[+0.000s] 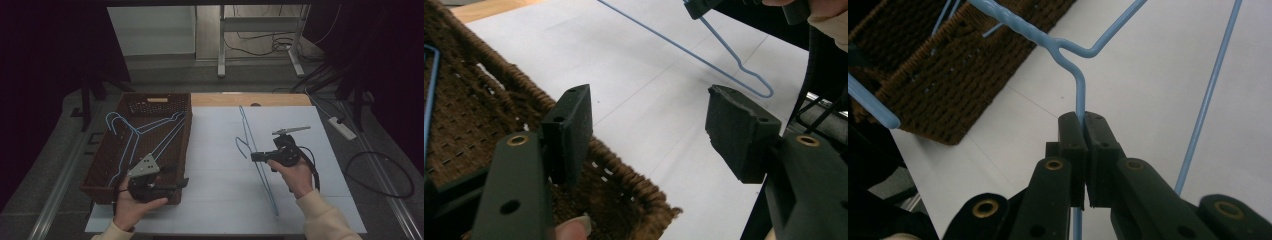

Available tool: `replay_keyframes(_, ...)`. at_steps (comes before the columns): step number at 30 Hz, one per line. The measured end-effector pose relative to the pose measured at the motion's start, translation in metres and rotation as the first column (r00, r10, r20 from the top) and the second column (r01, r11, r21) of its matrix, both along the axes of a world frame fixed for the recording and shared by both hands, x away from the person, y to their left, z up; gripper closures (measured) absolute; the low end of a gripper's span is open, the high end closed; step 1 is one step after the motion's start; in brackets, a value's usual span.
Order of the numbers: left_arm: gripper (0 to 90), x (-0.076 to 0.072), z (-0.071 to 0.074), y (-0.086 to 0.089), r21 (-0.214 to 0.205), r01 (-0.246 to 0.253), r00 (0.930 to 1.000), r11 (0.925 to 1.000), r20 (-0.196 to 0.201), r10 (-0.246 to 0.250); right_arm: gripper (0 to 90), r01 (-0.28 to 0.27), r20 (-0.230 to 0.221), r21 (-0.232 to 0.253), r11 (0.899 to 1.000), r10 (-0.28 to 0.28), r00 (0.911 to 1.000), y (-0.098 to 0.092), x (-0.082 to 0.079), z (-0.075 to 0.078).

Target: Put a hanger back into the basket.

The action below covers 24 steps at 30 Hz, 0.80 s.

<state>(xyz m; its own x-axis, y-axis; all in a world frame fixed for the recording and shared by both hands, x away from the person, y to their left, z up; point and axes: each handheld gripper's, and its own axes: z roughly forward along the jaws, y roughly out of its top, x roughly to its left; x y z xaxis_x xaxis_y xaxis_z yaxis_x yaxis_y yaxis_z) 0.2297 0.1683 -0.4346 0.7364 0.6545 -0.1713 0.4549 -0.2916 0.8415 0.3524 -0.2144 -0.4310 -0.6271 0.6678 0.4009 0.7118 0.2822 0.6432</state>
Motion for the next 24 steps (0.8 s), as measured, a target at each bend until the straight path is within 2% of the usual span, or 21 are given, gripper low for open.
replay_keyframes(11, 36.6, 0.002, 0.001, -0.013, -0.007, 0.021, 0.9997, 0.9997, -0.013, -0.022, 87.9, 0.010, 0.023, 0.071, 0.997, -0.012, 0.9997, 0.006, -0.006, 0.004)
replay_keyframes(17, 36.4, 0.004, 0.001, -0.033, -0.009, 0.053, 0.9982, 0.9985, -0.027, -0.054, 87.9, 0.007, 0.040, 0.098, 0.995, -0.010, 0.9991, 0.012, -0.009, 0.007)
replay_keyframes(24, 36.3, 0.012, -0.004, -0.059, -0.003, 0.068, 0.9954, 0.9977, -0.067, -0.068, 87.9, -0.001, 0.066, 0.117, 0.993, -0.006, 0.9978, 0.021, -0.013, 0.010)
